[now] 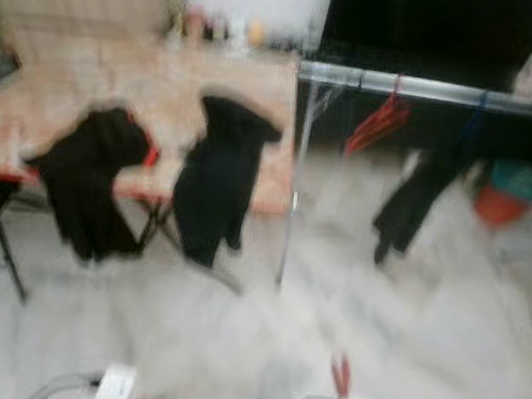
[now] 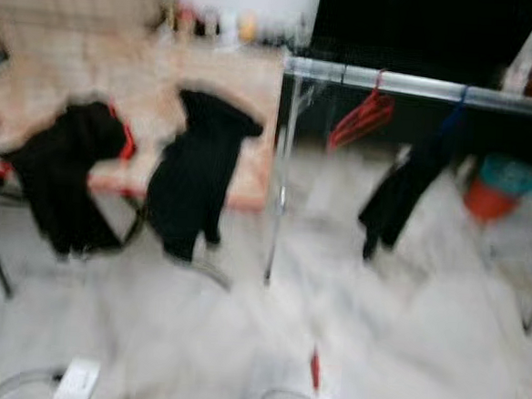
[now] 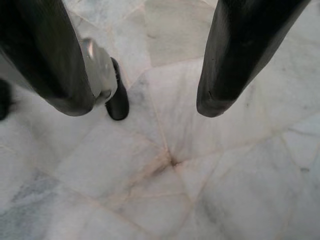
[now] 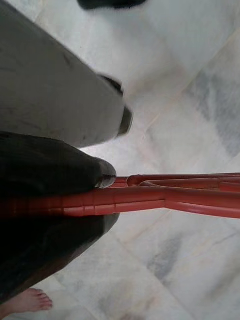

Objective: Hang hanger

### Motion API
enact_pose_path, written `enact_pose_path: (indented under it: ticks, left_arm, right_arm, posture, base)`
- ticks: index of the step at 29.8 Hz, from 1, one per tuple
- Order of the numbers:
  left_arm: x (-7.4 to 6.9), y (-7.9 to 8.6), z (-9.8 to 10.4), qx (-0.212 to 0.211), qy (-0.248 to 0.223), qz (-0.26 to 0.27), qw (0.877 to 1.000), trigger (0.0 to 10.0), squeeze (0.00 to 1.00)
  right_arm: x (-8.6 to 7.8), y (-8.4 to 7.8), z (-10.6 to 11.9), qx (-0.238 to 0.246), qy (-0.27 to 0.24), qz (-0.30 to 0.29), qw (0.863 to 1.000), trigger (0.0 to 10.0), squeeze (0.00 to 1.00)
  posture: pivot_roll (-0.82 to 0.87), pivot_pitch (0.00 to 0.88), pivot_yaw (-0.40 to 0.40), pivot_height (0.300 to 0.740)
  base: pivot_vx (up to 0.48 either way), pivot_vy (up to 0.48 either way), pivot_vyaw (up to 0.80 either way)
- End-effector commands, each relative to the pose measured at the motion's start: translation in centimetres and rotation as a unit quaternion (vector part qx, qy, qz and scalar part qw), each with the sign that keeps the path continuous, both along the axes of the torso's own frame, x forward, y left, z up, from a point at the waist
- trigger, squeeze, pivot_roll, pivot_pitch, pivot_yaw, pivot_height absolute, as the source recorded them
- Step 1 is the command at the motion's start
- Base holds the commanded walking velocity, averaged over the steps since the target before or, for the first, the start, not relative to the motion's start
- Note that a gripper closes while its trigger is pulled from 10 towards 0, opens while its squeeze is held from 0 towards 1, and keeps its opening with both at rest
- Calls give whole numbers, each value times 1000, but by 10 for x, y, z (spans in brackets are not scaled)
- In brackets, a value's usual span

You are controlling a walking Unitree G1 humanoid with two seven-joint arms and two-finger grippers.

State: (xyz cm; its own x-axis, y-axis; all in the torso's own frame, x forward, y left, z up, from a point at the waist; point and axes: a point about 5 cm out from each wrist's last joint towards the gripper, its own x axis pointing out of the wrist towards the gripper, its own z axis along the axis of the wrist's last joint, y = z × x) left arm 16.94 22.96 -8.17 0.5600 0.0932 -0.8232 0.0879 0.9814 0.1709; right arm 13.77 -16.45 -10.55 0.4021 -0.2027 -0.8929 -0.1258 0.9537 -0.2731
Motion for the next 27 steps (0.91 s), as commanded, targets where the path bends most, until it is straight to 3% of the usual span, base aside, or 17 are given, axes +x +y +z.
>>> enact_pose_path:
  ticks: [1,17,27]
  left_arm:
    - [0,-6,-1,-7,0,-7,1000,10000,0]
    - [1,-9,-1,-10,-7,-17,1000,10000,0]
    - [10,-8,4,-6,-31,-35,999,10000,0]
  right_arm:
    - [-2,-9,0,-13,4,-5,1000,10000,0]
    - [-3,-10,0,-15,5,-1,1000,10000,0]
    - [-1,-9,1,-15,-3,15,1000,10000,0]
  posture:
    - [39,0,-4,740]
    - [33,0,-5,740]
    - [36,0,-7,740]
  base:
    - [0,-450,0]
    - [0,-434,0]
    - [0,0,0]
